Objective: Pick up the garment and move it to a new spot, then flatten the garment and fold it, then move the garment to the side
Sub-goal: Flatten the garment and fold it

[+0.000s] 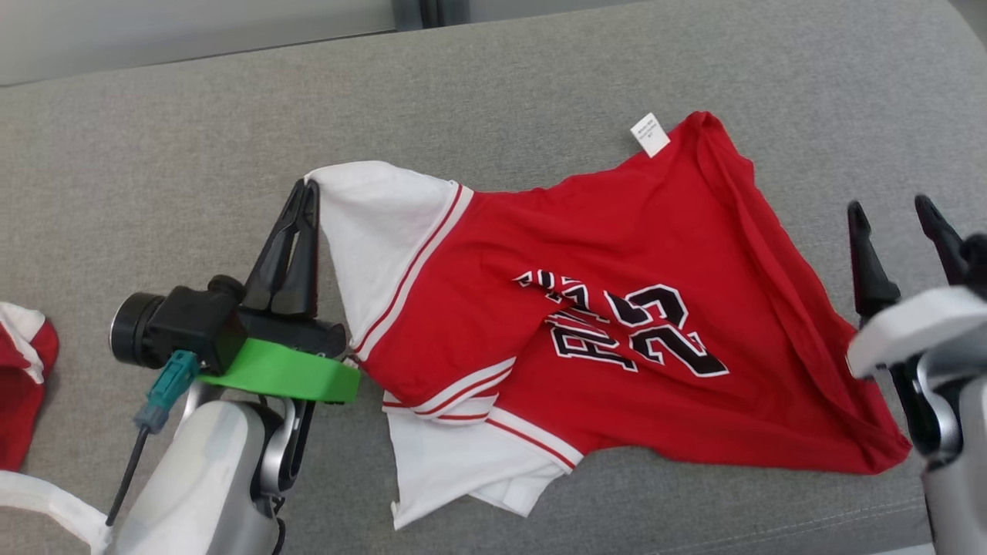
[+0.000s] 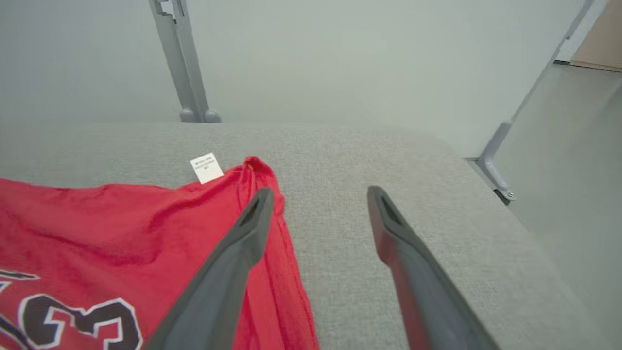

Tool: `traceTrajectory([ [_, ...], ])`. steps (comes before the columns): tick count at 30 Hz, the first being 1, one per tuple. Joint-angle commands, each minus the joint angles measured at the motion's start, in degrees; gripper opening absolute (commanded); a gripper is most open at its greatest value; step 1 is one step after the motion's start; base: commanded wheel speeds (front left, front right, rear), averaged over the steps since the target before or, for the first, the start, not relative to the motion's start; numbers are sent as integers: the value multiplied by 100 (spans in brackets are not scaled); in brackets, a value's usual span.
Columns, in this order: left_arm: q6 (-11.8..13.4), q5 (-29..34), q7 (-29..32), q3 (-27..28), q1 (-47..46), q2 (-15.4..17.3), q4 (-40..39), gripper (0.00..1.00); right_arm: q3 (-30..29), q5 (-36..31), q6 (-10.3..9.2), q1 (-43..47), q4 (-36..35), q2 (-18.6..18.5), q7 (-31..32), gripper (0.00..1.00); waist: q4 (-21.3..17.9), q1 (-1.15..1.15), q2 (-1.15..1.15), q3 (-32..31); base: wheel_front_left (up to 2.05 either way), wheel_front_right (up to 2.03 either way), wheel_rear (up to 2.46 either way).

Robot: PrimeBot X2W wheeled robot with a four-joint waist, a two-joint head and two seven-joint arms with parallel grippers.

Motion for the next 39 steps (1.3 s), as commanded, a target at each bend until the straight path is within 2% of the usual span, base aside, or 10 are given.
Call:
traceTrajectory([
  [1, -42, 88, 6, -27, -146, -26, 27, 0, 107, 39, -3, -338, 205, -6, 39, 100, 168, 0, 0, 150, 0, 0, 0],
  [9, -178, 173, 0, -162, -460, -167, 115, 0, 554, 316, -3, -2173, 2262, 141, 484, 100, 399, 0, 0, 415, 0, 0, 0],
  [17, -288, 250, -3, -199, -686, -271, 164, 0, 761, 361, -3, -3371, 3939, 163, 523, 100, 613, 0, 0, 697, 0, 0, 0],
  [22, -363, 316, -4, -224, -828, -365, 183, 0, 719, 466, -3, -3871, 4666, 116, 377, 100, 776, 0, 0, 886, 0, 0, 0],
  [32, -470, 414, -4, -157, -977, -493, 215, 0, 732, 588, -4, -4510, 5581, 45, -36, 100, 930, 0, 0, 1136, 0, 0, 0],
  [33, -479, 424, -4, -148, -990, -501, 222, 0, 757, 576, -3, -4540, 5637, 39, -76, 81, 935, 0, 0, 1149, 0, 0, 0],
  [34, -486, 431, -4, -134, -1002, -510, 236, 0, 783, 574, -3, -4580, 5703, 39, -121, 46, 939, 0, 0, 1162, 0, 0, 0],
  [36, -494, 433, -4, -92, -1022, -521, 266, 0, 862, 547, -2, -4651, 5790, 28, -219, 0, 942, 0, 0, 1176, 0, 0, 0],
  [39, -480, 442, -4, -6, -1039, -515, 312, 0, 952, 594, -2, -4753, 5851, 37, -381, 0, 908, 0, 0, 1152, 0, 0, 0],
])
